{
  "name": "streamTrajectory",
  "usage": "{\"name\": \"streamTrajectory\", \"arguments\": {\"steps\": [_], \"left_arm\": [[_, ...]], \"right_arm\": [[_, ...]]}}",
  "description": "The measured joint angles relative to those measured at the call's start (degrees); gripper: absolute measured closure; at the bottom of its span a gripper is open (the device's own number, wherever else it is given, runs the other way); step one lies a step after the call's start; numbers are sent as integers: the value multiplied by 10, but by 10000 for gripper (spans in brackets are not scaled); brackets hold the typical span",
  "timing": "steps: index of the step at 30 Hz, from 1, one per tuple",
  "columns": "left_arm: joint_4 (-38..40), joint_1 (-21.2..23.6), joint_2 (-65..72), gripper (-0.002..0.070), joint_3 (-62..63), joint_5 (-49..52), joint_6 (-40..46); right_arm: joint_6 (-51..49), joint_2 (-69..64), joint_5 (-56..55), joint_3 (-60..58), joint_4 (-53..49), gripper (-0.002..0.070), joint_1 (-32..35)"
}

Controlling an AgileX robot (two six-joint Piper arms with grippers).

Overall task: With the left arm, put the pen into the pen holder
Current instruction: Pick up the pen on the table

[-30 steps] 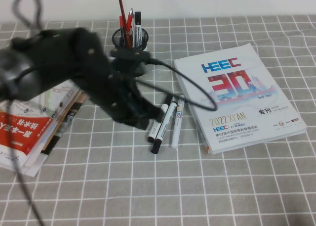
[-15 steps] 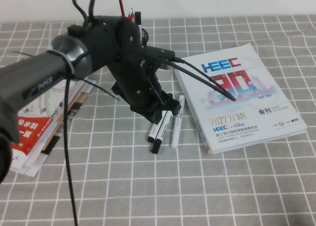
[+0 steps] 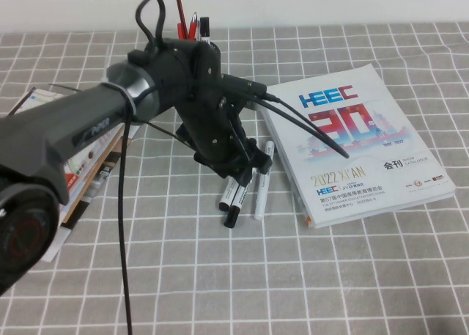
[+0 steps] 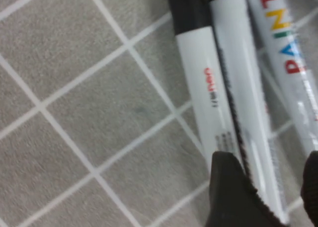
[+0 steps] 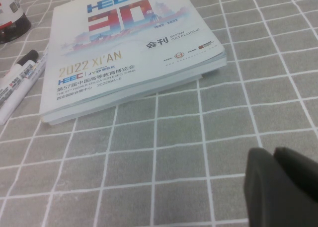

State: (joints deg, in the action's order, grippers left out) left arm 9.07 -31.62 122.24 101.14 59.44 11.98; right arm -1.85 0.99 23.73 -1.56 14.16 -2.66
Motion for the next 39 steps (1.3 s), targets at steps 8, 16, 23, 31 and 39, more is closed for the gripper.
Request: {"name": "streamTrajectory", "arguments": {"steps": [8, 16, 23, 31, 39], "left_arm": [[-42, 0, 19, 398, 11, -5, -11], [-48, 0, 30, 398, 13, -30, -17], [-49, 0, 43, 398, 13, -32, -19], [-58, 0, 47, 496, 19, -23, -21], [-58, 1, 48, 556, 21, 1, -21]], "right_arm": [[0, 0, 0, 0, 0, 691, 0], [0, 0, 0, 0, 0, 691, 0], [0, 0, 0, 0, 0, 691, 0], [0, 0, 0, 0, 0, 691, 0], [0, 0, 0, 0, 0, 691, 0]]}}
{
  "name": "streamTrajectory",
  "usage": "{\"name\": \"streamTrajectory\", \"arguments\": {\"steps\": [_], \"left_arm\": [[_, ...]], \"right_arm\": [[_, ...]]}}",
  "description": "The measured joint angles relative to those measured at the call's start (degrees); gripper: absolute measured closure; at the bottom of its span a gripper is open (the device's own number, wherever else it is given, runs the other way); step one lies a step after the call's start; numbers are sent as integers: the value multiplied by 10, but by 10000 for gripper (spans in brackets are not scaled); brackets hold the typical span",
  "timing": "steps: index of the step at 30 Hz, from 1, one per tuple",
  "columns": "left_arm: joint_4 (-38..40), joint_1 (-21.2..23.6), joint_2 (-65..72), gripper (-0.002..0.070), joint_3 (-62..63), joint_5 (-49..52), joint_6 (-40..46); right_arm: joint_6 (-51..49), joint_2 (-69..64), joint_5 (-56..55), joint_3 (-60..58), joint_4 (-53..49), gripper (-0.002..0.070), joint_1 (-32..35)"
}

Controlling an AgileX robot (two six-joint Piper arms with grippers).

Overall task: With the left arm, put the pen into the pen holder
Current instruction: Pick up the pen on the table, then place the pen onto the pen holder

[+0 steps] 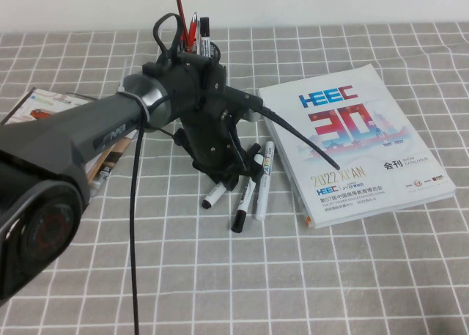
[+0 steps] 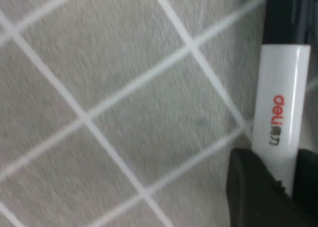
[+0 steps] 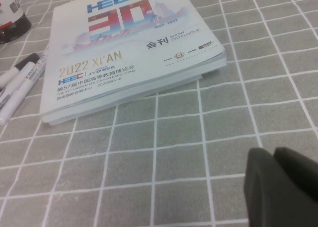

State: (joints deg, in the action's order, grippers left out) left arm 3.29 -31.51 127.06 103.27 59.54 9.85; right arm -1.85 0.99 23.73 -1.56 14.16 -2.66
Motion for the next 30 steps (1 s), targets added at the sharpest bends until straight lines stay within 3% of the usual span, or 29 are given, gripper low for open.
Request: {"name": "streamTrajectory", "arguments": {"steps": [6, 10, 15, 22, 26, 30], "left_arm": [[10, 0, -60, 556, -29, 14, 10], [14, 0, -159, 556, -97, -66, 18], [16, 0, -278, 556, -226, -256, 22], [16, 8, -339, 556, -390, -657, 17], [3, 36, -320, 556, -398, -777, -30], [-69, 77, -294, 556, -397, -867, -136]], "right_arm": [[0, 0, 0, 0, 0, 691, 0], [0, 0, 0, 0, 0, 691, 0], [0, 0, 0, 0, 0, 691, 0], [0, 0, 0, 0, 0, 691, 0], [0, 0, 0, 0, 0, 691, 0], [0, 0, 0, 0, 3, 691, 0]]}}
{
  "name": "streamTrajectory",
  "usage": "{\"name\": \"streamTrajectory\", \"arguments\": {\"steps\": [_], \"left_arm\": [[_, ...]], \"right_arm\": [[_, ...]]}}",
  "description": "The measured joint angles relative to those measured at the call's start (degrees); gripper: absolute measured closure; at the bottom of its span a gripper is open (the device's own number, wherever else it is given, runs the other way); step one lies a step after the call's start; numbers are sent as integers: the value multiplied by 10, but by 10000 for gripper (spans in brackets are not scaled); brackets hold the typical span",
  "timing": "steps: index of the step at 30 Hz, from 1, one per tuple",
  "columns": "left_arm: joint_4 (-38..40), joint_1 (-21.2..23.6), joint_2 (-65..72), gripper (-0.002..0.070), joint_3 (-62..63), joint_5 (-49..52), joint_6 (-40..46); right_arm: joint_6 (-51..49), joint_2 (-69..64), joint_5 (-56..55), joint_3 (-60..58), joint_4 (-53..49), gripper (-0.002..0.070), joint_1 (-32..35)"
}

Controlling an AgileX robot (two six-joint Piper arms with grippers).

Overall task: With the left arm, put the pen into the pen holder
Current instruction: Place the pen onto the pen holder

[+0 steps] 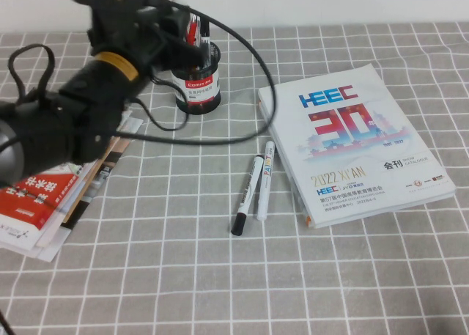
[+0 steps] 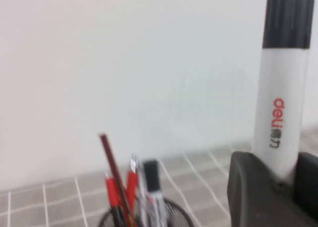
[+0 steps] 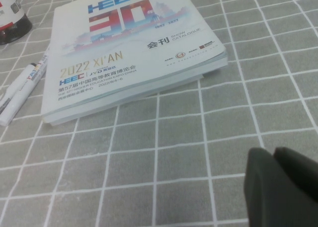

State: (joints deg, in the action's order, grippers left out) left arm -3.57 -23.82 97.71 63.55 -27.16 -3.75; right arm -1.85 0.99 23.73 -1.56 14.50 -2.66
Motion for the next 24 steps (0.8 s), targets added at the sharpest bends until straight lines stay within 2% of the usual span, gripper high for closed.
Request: {"name": "streamTrajectory", "arguments": {"steps": [5, 9, 15, 24], "left_arm": [[-134, 57, 50, 556, 35, -67, -170], [-195, 83, 100, 556, 81, -91, -237], [-255, 88, 167, 556, 148, -99, -268], [-267, 89, 244, 556, 208, -99, -290]], "right_arm": [[0, 0, 0, 0, 3, 691, 0], [0, 0, 0, 0, 5, 691, 0], [0, 0, 1, 0, 5, 691, 0], [0, 0, 1, 0, 5, 691, 0]]}}
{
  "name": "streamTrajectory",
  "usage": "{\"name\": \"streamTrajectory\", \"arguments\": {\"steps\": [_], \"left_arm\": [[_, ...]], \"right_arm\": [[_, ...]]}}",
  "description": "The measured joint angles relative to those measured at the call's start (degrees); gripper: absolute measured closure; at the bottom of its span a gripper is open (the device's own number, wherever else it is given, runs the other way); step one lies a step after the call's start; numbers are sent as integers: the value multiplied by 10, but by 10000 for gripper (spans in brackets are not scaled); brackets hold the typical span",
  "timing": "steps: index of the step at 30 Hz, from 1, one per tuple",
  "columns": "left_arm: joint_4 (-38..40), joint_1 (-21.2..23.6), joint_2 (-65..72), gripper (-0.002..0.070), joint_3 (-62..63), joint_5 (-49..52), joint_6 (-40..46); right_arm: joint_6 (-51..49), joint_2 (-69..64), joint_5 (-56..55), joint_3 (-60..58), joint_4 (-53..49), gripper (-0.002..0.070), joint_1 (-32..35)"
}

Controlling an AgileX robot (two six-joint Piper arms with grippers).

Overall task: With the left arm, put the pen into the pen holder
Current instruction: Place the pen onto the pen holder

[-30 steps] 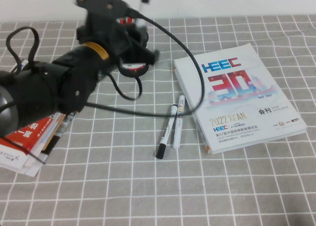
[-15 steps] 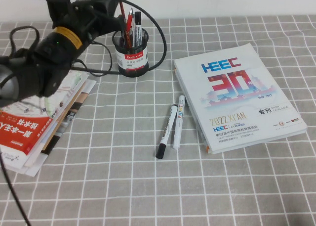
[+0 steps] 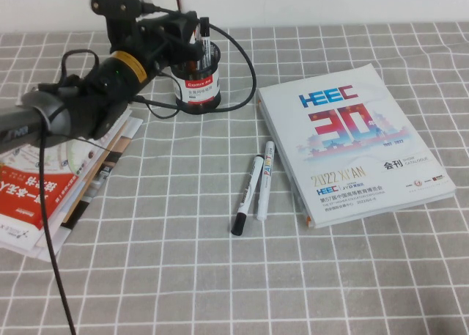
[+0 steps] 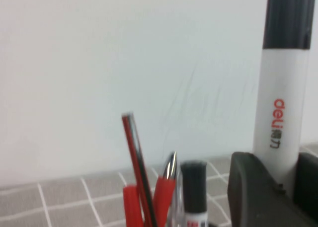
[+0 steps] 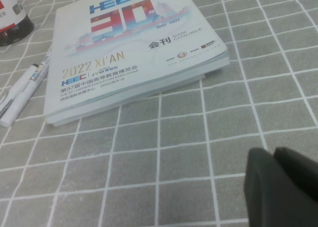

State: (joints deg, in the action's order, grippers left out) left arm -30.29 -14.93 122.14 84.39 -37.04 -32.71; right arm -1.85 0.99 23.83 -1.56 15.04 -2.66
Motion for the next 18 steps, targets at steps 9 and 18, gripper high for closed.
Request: {"name": "streamTrajectory", "arguments": {"steps": [9, 18], "left_arm": [[-2, 0, 28, 556, 1, 0, -1], [-2, 0, 43, 556, 7, 0, 7]], "right_arm": [[0, 0, 0, 0, 2, 691, 0], [0, 0, 0, 0, 2, 691, 0]]}}
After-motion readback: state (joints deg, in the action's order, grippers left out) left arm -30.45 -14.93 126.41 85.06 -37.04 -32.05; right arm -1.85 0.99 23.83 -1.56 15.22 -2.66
